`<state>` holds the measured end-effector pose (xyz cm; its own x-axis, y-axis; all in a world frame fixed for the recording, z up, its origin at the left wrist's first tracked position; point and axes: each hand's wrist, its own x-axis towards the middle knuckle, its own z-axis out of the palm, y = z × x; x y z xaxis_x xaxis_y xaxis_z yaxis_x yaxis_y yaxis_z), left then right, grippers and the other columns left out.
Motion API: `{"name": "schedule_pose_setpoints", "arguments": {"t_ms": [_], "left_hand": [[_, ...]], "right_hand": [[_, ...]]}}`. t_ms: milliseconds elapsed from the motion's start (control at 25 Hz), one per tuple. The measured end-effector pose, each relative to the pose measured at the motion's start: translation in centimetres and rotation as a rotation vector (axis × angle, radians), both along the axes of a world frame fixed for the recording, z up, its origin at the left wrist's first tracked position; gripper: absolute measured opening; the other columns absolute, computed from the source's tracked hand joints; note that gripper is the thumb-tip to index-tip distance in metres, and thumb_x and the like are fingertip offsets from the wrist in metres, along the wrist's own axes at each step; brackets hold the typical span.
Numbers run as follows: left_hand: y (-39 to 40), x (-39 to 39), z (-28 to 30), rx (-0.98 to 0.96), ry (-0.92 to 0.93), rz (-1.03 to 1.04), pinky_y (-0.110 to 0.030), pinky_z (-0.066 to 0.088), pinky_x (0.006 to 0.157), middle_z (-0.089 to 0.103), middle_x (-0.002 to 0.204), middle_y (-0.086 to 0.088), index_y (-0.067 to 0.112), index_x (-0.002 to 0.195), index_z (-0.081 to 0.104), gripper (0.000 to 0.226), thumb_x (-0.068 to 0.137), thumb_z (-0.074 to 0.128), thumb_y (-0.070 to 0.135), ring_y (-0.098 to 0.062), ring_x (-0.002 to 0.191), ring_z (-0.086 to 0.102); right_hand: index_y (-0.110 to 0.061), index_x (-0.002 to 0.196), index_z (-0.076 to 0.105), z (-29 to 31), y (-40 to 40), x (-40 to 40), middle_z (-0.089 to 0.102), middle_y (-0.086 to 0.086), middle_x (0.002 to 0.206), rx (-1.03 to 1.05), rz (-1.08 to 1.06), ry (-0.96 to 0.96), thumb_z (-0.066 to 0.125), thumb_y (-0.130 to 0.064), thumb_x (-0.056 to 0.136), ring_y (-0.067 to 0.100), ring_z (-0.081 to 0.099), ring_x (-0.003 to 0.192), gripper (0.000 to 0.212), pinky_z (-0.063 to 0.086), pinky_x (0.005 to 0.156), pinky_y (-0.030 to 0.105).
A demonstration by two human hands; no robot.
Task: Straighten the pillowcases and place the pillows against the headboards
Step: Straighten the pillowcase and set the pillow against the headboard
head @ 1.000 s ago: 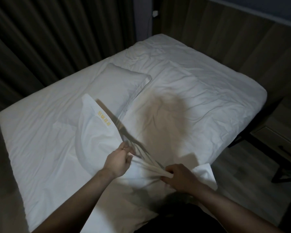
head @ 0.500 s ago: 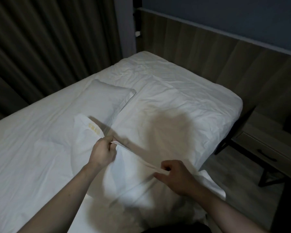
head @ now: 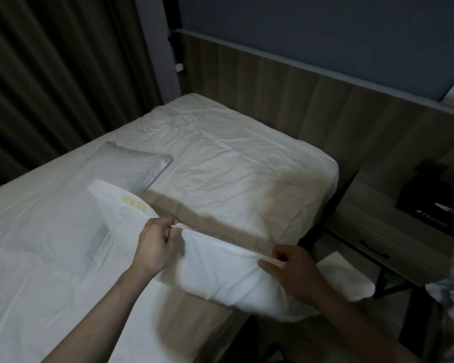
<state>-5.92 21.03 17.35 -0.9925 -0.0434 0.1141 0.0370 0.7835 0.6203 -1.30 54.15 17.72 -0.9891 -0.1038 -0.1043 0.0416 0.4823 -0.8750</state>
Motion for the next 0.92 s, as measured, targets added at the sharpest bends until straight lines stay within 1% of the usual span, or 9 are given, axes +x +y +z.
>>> {"name": "schedule_pose_setpoints", "arguments": {"t_ms": [80,160,280,360,480,600,680,760,920], "left_hand": [[3.8,-1.5,1.3,0.015,0.035,0.002,-0.028,0.038,0.061,0.063,0.068,0.009,0.026,0.073,0.058,0.017,0.086,0.05,0.019,-0.016,0.074,0.056],[7.3,-3.2,2.4,0.036,0.068,0.014,-0.028,0.041,0.06,0.064,0.068,0.006,0.022,0.073,0.061,0.017,0.084,0.049,0.021,-0.012,0.073,0.057],[11.3,-5.9,3.6,0.041,0.097,0.018,-0.03,0.04,0.06,0.063,0.067,0.005,0.019,0.074,0.062,0.017,0.086,0.051,0.021,-0.015,0.07,0.056],[13.8,-7.9,4.3,0.042,0.103,0.016,-0.03,0.039,0.06,0.064,0.069,0.006,0.023,0.074,0.061,0.016,0.087,0.053,0.02,-0.012,0.07,0.056],[16.9,-11.3,5.1,0.02,0.105,0.002,-0.029,0.039,0.063,0.066,0.071,0.009,0.026,0.077,0.064,0.019,0.091,0.058,0.015,-0.012,0.072,0.053],[19.4,-15.2,5.1,0.003,0.116,-0.015,-0.023,0.037,0.066,0.066,0.077,0.013,0.022,0.084,0.07,0.016,0.092,0.061,0.011,-0.008,0.079,0.049],[20.8,-18.1,4.6,-0.005,0.132,-0.041,-0.026,0.034,0.07,0.068,0.08,0.01,0.021,0.086,0.071,0.014,0.09,0.058,0.017,-0.012,0.083,0.051],[21.8,-21.0,4.0,-0.013,0.14,-0.073,-0.027,0.033,0.07,0.07,0.081,0.01,0.023,0.084,0.07,0.015,0.086,0.055,0.02,-0.014,0.082,0.053],[22.7,-26.5,2.7,-0.032,0.113,-0.126,-0.029,0.041,0.071,0.07,0.08,0.013,0.026,0.083,0.07,0.017,0.086,0.056,0.018,-0.016,0.081,0.059]], "right_hand": [[-0.021,0.055,0.04,1.0,3.6,-1.6,0.037,-0.009,0.052,0.023,0.005,0.034,0.082,-0.031,0.083,0.002,0.039,0.055,0.052,0.034,0.057,0.021],[-0.015,0.057,0.037,1.9,7.0,-3.3,0.035,-0.008,0.054,0.038,0.007,0.071,0.081,-0.033,0.084,0.003,0.039,0.055,0.055,0.032,0.056,0.02],[-0.008,0.059,0.035,2.7,10.8,-6.1,0.035,-0.006,0.053,0.01,-0.01,0.089,0.08,-0.03,0.086,0.004,0.04,0.054,0.057,0.032,0.056,0.022],[-0.011,0.057,0.035,2.9,13.0,-7.9,0.036,-0.007,0.052,0.001,-0.035,0.103,0.081,-0.026,0.085,0.006,0.041,0.053,0.057,0.033,0.055,0.021],[-0.02,0.055,0.031,3.0,15.7,-10.3,0.033,-0.009,0.05,0.059,-0.051,0.162,0.081,-0.024,0.086,0.006,0.037,0.05,0.059,0.029,0.051,0.019],[-0.018,0.055,0.033,2.5,18.1,-13.2,0.034,-0.009,0.049,0.062,-0.093,0.144,0.08,-0.026,0.086,0.006,0.038,0.05,0.057,0.029,0.051,0.019],[-0.01,0.057,0.036,1.8,19.5,-15.5,0.034,-0.008,0.051,0.049,-0.134,0.108,0.081,-0.024,0.086,0.006,0.039,0.051,0.056,0.03,0.051,0.018],[-0.005,0.058,0.037,1.2,20.5,-17.9,0.034,-0.007,0.051,0.013,-0.178,0.056,0.081,-0.021,0.086,0.005,0.038,0.052,0.054,0.031,0.051,0.019],[-0.013,0.056,0.044,0.9,21.9,-22.5,0.039,-0.007,0.052,0.052,-0.194,-0.019,0.079,-0.028,0.087,0.004,0.044,0.053,0.049,0.037,0.055,0.017]]}}
